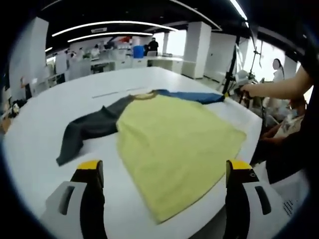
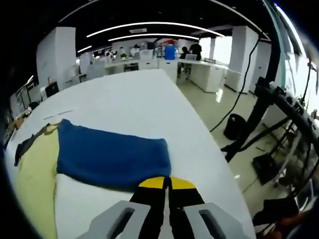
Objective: Fold the garment on the visible template until the final outline fits inside the template.
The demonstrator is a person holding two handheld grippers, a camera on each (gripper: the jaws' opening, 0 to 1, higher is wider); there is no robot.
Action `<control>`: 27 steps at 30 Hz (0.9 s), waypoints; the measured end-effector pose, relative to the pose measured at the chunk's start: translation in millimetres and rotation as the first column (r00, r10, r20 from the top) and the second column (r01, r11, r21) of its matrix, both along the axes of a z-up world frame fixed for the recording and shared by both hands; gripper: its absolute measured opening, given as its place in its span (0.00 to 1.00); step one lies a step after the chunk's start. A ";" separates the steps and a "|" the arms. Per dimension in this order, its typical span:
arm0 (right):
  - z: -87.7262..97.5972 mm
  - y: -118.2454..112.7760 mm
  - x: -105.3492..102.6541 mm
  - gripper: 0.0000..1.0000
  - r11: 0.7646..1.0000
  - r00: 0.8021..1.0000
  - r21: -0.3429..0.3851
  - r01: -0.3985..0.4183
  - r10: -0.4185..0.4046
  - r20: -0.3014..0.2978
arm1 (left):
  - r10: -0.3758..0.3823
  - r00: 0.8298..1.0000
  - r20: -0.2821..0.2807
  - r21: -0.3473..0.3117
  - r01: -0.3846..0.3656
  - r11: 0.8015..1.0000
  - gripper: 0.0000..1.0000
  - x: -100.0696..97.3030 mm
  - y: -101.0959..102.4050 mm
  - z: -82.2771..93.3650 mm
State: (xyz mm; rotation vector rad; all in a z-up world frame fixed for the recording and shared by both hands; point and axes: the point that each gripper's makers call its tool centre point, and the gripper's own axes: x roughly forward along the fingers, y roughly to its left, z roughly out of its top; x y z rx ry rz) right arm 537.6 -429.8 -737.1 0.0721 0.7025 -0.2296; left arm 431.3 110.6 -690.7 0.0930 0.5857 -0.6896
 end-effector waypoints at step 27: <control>57.5 57.0 46.0 0.00 0.991 0.979 0.052 -0.123 0.113 0.167 | 0.042 0.999 0.013 0.007 -0.042 0.999 0.99 1.4 11.0 1.6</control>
